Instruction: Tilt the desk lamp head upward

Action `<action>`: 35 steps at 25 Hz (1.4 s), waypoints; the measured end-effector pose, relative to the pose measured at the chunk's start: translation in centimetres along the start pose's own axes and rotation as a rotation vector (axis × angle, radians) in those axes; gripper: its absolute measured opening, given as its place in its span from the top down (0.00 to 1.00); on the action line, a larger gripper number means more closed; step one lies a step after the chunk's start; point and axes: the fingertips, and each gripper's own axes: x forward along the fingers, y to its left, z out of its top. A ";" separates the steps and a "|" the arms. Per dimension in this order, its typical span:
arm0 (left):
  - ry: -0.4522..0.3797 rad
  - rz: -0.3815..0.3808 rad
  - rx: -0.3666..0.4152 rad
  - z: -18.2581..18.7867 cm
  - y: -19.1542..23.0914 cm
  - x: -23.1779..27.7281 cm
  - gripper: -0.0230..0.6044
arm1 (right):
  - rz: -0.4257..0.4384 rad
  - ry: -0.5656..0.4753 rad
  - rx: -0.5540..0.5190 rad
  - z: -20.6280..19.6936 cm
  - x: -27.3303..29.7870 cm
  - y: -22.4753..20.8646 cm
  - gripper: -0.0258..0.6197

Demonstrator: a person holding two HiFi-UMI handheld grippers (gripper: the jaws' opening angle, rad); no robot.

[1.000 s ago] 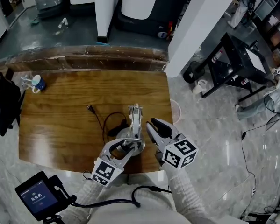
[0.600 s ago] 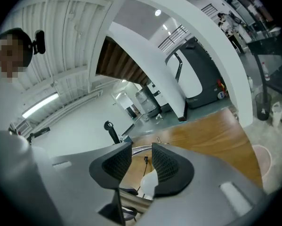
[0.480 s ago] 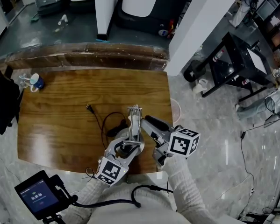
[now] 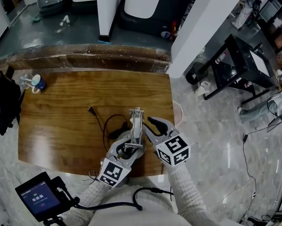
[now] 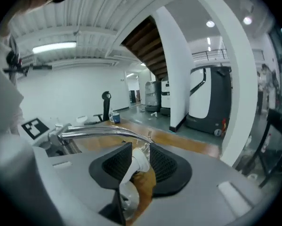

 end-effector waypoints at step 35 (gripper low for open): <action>0.001 -0.016 0.032 -0.1 -0.7 0.4 0.71 | 0.606 -0.115 1.104 2.0 0.6 1.9 0.71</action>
